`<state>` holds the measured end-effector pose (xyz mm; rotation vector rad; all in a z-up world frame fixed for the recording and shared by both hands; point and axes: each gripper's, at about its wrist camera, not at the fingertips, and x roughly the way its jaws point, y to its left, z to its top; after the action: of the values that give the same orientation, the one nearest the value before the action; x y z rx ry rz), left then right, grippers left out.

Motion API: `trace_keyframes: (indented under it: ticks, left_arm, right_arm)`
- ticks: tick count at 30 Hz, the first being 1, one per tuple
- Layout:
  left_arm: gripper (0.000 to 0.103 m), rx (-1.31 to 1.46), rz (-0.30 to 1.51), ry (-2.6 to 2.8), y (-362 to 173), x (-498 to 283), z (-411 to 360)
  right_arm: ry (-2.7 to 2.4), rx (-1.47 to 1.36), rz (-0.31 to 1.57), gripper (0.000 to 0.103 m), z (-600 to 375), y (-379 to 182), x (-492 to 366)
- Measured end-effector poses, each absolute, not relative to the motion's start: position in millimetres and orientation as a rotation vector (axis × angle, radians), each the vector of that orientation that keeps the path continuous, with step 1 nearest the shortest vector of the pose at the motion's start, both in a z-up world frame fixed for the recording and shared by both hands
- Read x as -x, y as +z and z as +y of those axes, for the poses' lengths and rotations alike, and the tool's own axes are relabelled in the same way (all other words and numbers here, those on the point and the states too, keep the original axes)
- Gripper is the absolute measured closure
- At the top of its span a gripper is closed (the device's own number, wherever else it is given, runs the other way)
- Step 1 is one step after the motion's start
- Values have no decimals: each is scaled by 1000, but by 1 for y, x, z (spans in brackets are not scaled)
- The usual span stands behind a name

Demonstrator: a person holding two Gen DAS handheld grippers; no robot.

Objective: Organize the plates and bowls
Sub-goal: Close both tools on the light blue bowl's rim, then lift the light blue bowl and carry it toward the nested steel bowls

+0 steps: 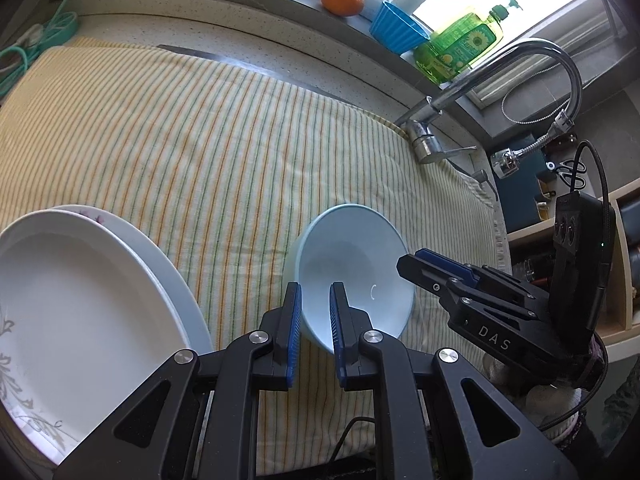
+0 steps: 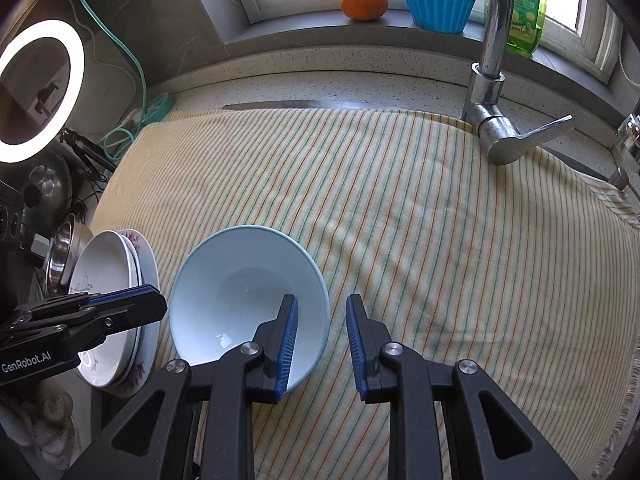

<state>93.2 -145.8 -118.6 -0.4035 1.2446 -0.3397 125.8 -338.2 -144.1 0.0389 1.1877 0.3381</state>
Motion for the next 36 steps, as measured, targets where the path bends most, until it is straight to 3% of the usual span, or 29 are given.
trace_keyframes:
  ticks: [19,27,36]
  left_arm:
    - [91,376,1270,-321,-134,-102,-152]
    - [91,376,1277,-323,-138,-103,-151]
    - [91,383,1269,-327,-137,-102,-153]
  right_arm:
    - [356,-78,1233,83,-339,-157,-131]
    - [356,-83,1252,95,-340,-160,-129]
    - [336,-77,1246,97,-335,-158,-129]
